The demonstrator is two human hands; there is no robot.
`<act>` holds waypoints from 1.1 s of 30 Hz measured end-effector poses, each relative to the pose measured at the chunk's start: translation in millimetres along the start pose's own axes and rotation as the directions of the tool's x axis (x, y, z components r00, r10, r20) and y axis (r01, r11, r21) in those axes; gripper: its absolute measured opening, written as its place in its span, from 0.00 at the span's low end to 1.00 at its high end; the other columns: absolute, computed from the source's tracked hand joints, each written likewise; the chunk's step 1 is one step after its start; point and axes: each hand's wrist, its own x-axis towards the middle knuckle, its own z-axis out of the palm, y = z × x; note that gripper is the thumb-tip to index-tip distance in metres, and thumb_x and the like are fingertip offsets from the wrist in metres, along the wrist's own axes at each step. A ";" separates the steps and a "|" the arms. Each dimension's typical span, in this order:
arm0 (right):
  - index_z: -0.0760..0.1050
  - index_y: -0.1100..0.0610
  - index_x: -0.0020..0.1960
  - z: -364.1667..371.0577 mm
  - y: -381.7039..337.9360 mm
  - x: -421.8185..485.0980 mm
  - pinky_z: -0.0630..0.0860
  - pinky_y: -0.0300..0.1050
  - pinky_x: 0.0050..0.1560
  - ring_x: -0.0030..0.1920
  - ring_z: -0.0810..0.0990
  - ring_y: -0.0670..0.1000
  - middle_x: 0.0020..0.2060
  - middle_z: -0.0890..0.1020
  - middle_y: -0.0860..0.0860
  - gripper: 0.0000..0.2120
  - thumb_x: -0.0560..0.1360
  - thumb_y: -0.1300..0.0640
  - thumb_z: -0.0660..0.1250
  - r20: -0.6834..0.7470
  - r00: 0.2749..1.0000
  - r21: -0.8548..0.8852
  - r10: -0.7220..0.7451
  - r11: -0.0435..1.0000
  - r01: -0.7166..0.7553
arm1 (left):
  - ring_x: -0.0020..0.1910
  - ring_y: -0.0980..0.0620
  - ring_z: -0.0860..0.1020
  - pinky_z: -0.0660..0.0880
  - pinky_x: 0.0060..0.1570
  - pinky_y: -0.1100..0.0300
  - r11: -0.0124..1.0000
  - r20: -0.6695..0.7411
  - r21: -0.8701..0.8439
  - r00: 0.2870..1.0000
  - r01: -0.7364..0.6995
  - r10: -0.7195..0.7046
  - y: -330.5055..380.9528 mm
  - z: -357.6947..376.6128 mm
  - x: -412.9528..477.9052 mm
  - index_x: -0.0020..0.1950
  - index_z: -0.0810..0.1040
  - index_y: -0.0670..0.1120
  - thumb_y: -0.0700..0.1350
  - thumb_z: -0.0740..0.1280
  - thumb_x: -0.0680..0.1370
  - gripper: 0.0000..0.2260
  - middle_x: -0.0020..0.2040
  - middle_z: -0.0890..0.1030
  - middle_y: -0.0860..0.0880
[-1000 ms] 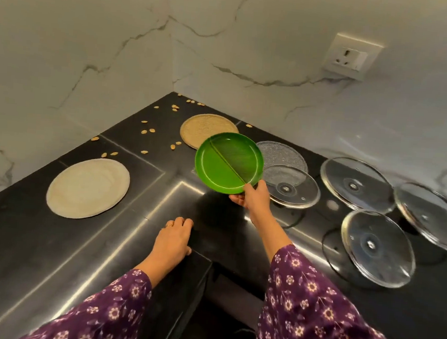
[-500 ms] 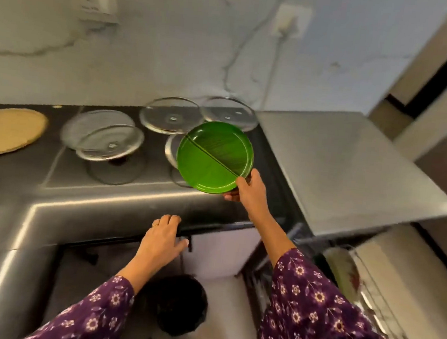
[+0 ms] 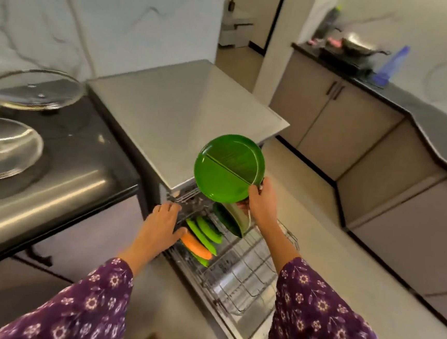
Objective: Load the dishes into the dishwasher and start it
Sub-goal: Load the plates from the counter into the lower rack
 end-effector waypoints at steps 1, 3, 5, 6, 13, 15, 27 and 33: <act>0.67 0.57 0.51 -10.6 8.1 1.0 0.78 0.43 0.25 0.29 0.82 0.50 0.42 0.79 0.57 0.03 0.78 0.60 0.56 -0.033 0.999 0.005 0.011 1.000 -0.011 | 0.64 0.43 0.69 0.68 0.63 0.52 0.999 0.009 0.014 0.999 -0.035 0.035 7.8 1.4 9.0 0.70 0.66 0.44 0.54 0.66 0.76 0.26 0.65 0.68 0.45; 0.67 0.58 0.52 -30.7 25.0 7.5 0.81 0.51 0.29 0.31 0.83 0.55 0.44 0.79 0.57 0.04 0.78 0.61 0.56 -0.095 0.995 0.000 0.041 0.999 -0.041 | 0.64 0.44 0.69 0.69 0.62 0.52 0.990 0.020 0.051 0.992 -0.129 0.128 22.7 3.7 32.2 0.69 0.66 0.44 0.54 0.66 0.76 0.25 0.65 0.69 0.45; 0.67 0.57 0.53 -45.9 40.7 16.5 0.81 0.55 0.30 0.33 0.83 0.57 0.44 0.79 0.57 0.05 0.78 0.62 0.56 -0.143 0.988 0.005 0.057 0.998 -0.057 | 0.64 0.43 0.69 0.68 0.63 0.51 0.969 0.042 0.096 0.974 -0.226 0.223 33.8 3.4 58.5 0.69 0.67 0.43 0.53 0.66 0.76 0.25 0.66 0.68 0.44; 0.67 0.57 0.53 -51.3 46.4 20.1 0.81 0.55 0.30 0.34 0.83 0.58 0.44 0.79 0.58 0.05 0.79 0.62 0.56 -0.162 0.985 -0.012 0.060 0.998 -0.062 | 0.65 0.43 0.69 0.67 0.64 0.51 0.957 0.052 0.118 0.964 -0.265 0.261 37.8 1.1 70.9 0.69 0.66 0.43 0.52 0.66 0.76 0.25 0.66 0.68 0.43; 0.61 0.55 0.41 -69.8 95.7 68.4 0.66 0.30 0.23 0.27 0.65 0.46 0.30 0.67 0.48 0.09 0.76 0.65 0.58 -0.272 0.962 -0.327 -0.034 0.943 -0.059 | 0.66 0.43 0.69 0.68 0.64 0.51 0.888 0.071 0.188 0.908 -0.419 0.413 60.5 -8.5 168.5 0.70 0.67 0.43 0.49 0.66 0.77 0.24 0.69 0.68 0.43; 0.62 0.56 0.43 -68.4 110.6 87.7 0.66 0.31 0.23 0.27 0.66 0.44 0.30 0.68 0.47 0.08 0.76 0.66 0.58 -0.235 0.971 -0.410 -0.030 0.909 -0.071 | 0.66 0.43 0.69 0.68 0.65 0.51 0.856 0.069 0.215 0.882 -0.469 0.466 63.8 -8.7 196.8 0.70 0.68 0.42 0.48 0.66 0.77 0.23 0.69 0.69 0.42; 0.63 0.56 0.58 -11.5 206.4 159.5 0.80 0.53 0.44 0.40 0.78 0.56 0.47 0.78 0.57 0.11 0.78 0.61 0.61 0.069 0.978 -0.773 0.199 0.630 -0.073 | 0.72 0.46 0.63 0.59 0.71 0.54 0.702 0.199 0.308 0.765 -0.642 0.612 66.6 25.7 300.7 0.72 0.66 0.42 0.49 0.66 0.76 0.26 0.74 0.64 0.42; 0.62 0.55 0.59 -10.3 254.2 202.5 0.78 0.48 0.37 0.39 0.77 0.55 0.48 0.77 0.57 0.11 0.79 0.61 0.59 -0.001 0.981 -0.728 0.192 0.673 -0.132 | 0.72 0.46 0.65 0.59 0.71 0.53 0.628 0.143 0.354 0.704 -0.693 0.696 110.2 41.7 360.1 0.71 0.67 0.42 0.49 0.66 0.77 0.25 0.73 0.65 0.42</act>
